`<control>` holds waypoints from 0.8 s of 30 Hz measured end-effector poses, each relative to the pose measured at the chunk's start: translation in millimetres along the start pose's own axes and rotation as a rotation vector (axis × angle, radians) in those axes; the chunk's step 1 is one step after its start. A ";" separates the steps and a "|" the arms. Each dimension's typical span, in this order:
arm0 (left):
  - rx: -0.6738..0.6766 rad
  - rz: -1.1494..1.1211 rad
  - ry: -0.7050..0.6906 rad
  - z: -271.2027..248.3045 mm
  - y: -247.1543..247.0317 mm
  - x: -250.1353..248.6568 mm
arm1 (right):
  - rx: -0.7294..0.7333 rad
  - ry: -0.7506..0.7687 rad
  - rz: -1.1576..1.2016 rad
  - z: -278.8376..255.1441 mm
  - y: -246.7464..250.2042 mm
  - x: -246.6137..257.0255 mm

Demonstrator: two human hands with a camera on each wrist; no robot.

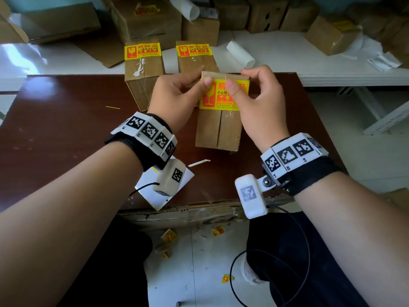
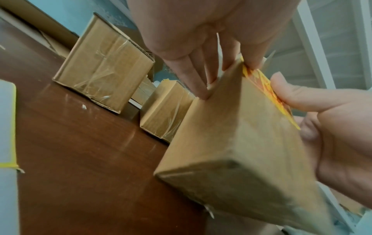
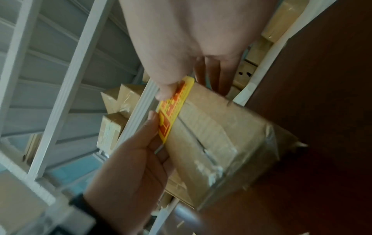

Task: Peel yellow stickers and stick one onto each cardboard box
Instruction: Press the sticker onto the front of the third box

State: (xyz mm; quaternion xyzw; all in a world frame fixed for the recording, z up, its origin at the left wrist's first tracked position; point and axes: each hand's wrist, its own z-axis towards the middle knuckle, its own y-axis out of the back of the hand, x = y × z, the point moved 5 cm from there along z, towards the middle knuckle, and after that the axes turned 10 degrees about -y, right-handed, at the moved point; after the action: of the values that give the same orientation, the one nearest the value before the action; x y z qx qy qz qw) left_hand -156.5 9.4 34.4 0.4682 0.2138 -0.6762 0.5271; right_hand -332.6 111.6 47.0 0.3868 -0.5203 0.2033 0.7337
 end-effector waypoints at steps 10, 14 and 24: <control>-0.055 -0.098 0.105 0.3 6.5 2.0 | -0.038 0.010 0.036 -0.5 1.1 6.4; -0.060 -0.070 0.040 -2.0 6.8 -5.7 | -0.010 0.027 0.045 0.7 -2.5 4.5; -0.040 -0.113 0.038 -2.5 4.6 -5.8 | -0.033 0.058 -0.021 3.7 4.1 6.8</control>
State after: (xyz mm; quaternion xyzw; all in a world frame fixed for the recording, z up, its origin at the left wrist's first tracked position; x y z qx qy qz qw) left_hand -151.3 12.7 39.1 0.4577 0.2634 -0.6913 0.4932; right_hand -335.2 110.5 55.2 0.3739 -0.4982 0.1979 0.7569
